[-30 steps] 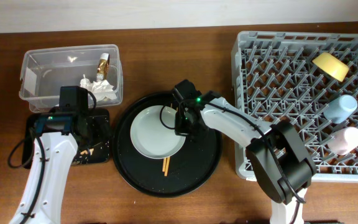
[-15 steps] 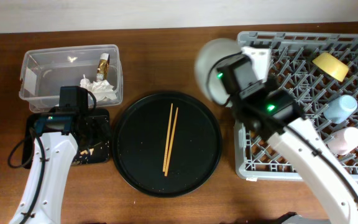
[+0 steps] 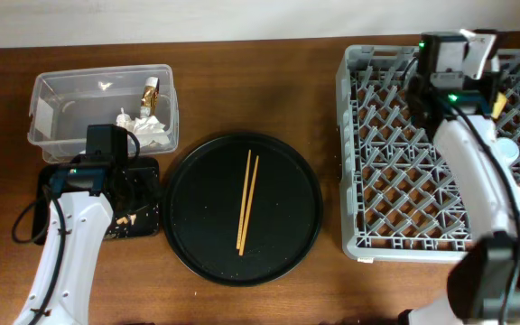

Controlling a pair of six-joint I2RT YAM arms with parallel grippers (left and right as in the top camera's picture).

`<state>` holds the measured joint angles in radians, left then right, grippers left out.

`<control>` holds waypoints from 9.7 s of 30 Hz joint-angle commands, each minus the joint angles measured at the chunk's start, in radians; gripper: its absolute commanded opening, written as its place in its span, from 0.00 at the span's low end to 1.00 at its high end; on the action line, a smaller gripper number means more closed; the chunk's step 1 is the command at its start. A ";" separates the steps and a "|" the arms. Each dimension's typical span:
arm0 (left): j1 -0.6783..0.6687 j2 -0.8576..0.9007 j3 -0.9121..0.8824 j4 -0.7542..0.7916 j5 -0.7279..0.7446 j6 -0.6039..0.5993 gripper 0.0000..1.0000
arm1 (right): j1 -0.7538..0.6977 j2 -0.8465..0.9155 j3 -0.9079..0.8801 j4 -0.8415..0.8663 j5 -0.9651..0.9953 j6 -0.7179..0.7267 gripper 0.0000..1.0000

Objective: Sort waste into correct bins and load items into the dishwasher rack

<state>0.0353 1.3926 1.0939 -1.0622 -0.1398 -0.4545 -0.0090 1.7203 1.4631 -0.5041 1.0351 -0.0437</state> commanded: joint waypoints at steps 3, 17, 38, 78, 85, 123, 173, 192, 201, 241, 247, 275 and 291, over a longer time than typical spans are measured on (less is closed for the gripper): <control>0.005 -0.015 0.000 0.001 -0.014 -0.012 0.99 | 0.002 0.139 0.008 -0.031 -0.017 -0.003 0.04; 0.005 -0.015 0.000 -0.002 -0.014 -0.012 0.99 | 0.148 -0.212 0.008 -0.386 -0.949 0.230 0.69; 0.005 -0.015 0.000 -0.002 -0.014 -0.012 0.99 | 0.761 0.336 -0.019 -0.393 -1.051 0.787 0.59; 0.000 -0.015 0.000 -0.017 -0.007 -0.012 0.99 | 0.564 0.171 -0.027 -0.565 -1.061 0.593 0.04; 0.000 -0.015 0.000 -0.015 -0.006 -0.012 0.99 | 0.264 -0.145 -0.010 -0.653 -0.985 0.346 0.04; 0.000 -0.015 0.000 -0.016 -0.006 -0.012 0.99 | 0.755 0.123 0.006 -0.481 -1.161 0.352 0.49; 0.000 -0.015 0.000 -0.016 -0.007 -0.012 0.99 | 0.887 0.399 0.011 -0.403 -1.203 0.341 0.47; 0.000 -0.015 0.000 -0.021 -0.007 -0.012 0.99 | 0.855 0.331 0.008 -0.502 -0.996 0.475 0.04; 0.000 -0.015 0.000 -0.020 -0.007 -0.012 0.99 | 0.426 -0.138 0.009 -0.636 -0.866 0.370 0.04; -0.185 -0.014 0.000 -0.097 0.186 0.303 0.99 | -0.037 -0.141 -0.032 -0.865 -1.259 0.052 0.40; -0.185 -0.095 -0.012 -0.135 0.185 0.296 0.99 | -0.035 -0.527 -0.364 -0.650 -1.221 0.085 0.83; -0.204 -0.803 -0.308 0.187 0.115 0.295 0.99 | -0.019 -1.153 -0.588 -0.579 -1.101 0.100 0.98; -0.204 -0.803 -0.308 0.187 0.115 0.295 0.99 | 0.074 -1.717 -1.361 0.391 -1.048 0.103 0.98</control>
<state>-0.1673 0.5945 0.7906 -0.8776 -0.0185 -0.1749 0.0608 0.0143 0.1921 -0.2481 -0.0154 0.0528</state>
